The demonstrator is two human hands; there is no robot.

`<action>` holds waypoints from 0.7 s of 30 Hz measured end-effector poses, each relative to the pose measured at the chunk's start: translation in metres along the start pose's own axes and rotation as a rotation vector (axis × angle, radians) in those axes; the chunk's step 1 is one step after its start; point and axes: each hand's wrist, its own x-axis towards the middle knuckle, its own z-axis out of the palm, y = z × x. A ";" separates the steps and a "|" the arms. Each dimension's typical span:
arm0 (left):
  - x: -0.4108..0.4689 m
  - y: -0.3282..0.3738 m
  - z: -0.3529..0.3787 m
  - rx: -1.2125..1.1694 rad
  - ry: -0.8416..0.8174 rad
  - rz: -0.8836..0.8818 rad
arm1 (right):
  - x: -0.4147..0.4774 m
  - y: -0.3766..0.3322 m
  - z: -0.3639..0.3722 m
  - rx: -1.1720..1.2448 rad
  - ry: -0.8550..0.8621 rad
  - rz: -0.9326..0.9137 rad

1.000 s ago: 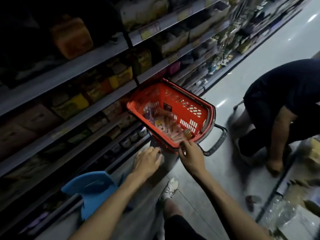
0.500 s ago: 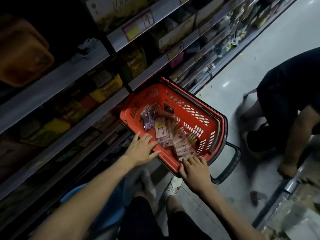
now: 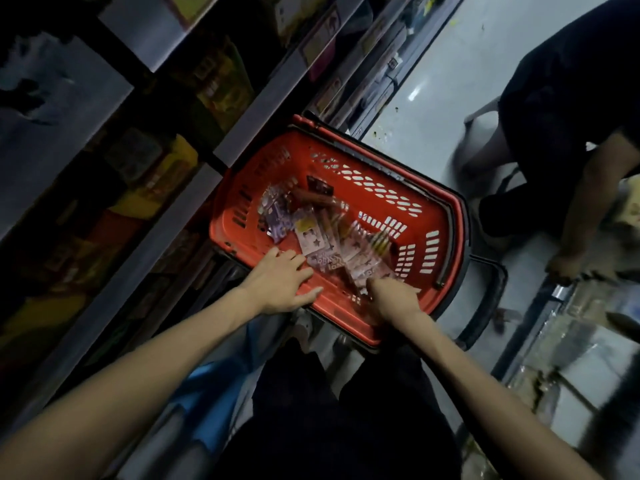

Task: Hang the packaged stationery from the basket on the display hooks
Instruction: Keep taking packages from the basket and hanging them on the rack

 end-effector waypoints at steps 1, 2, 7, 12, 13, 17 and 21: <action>0.004 -0.001 -0.002 -0.013 -0.027 -0.002 | 0.009 -0.004 0.002 0.017 -0.056 0.019; 0.008 -0.002 -0.003 -0.024 -0.043 -0.009 | 0.018 -0.007 0.004 0.024 -0.101 0.028; 0.013 -0.003 0.004 -0.079 -0.090 -0.106 | 0.057 -0.016 0.016 0.081 -0.158 0.056; 0.029 0.001 0.002 -0.258 -0.082 -0.317 | 0.101 -0.022 0.039 0.149 -0.080 0.164; 0.031 0.001 0.001 -0.272 -0.072 -0.345 | 0.110 -0.021 0.046 0.132 -0.007 0.181; 0.034 0.001 0.009 -0.281 -0.035 -0.423 | 0.143 -0.019 0.068 0.001 0.243 0.277; 0.036 0.001 0.008 -0.278 -0.048 -0.450 | 0.166 -0.011 0.079 0.090 0.189 0.274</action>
